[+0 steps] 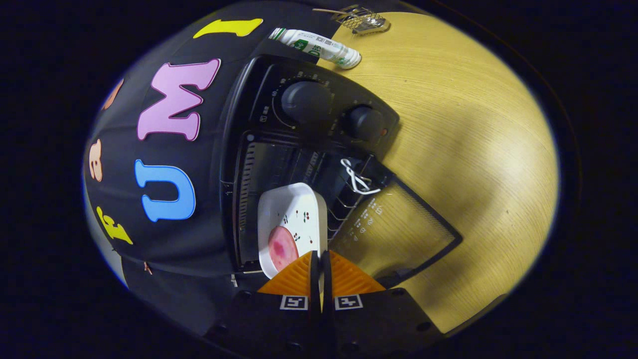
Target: Open the toaster oven, put the food inside, and close the toaster oven door.
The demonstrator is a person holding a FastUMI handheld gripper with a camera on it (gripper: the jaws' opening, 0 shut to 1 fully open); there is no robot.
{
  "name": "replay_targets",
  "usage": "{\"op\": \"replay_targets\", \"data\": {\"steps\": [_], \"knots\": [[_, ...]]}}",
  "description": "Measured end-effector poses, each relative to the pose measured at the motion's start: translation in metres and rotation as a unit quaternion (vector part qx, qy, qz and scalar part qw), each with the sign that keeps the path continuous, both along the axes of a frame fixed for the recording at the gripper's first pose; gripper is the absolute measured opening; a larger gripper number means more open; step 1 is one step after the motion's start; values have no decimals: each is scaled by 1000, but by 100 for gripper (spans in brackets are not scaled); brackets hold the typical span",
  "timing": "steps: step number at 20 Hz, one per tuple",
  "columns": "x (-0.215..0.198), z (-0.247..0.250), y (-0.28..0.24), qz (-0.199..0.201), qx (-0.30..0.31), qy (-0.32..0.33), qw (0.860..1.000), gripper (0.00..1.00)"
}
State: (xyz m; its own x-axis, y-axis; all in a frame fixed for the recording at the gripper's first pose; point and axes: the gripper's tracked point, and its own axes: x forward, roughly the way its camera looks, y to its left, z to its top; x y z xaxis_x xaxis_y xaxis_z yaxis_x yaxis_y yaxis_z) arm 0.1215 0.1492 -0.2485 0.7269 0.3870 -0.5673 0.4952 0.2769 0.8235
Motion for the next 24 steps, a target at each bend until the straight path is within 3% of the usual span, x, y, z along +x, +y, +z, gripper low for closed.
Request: {"op": "replay_targets", "data": {"steps": [4, 12, 15, 18, 21, 24], "knots": [[30, -3, -4, -38, 16, -3, 999, 5], [53, -24, -6, -70, 8, 15, 997, 5], [51, -14, 3, -66, 18, -3, 998, 13], [40, -4, 8, -47, 13, -20, 999, 34], [21, 7, 13, -11, 3, -33, 999, 86], [-3, 8, 13, 21, -42, -45, 998, 99]]}}
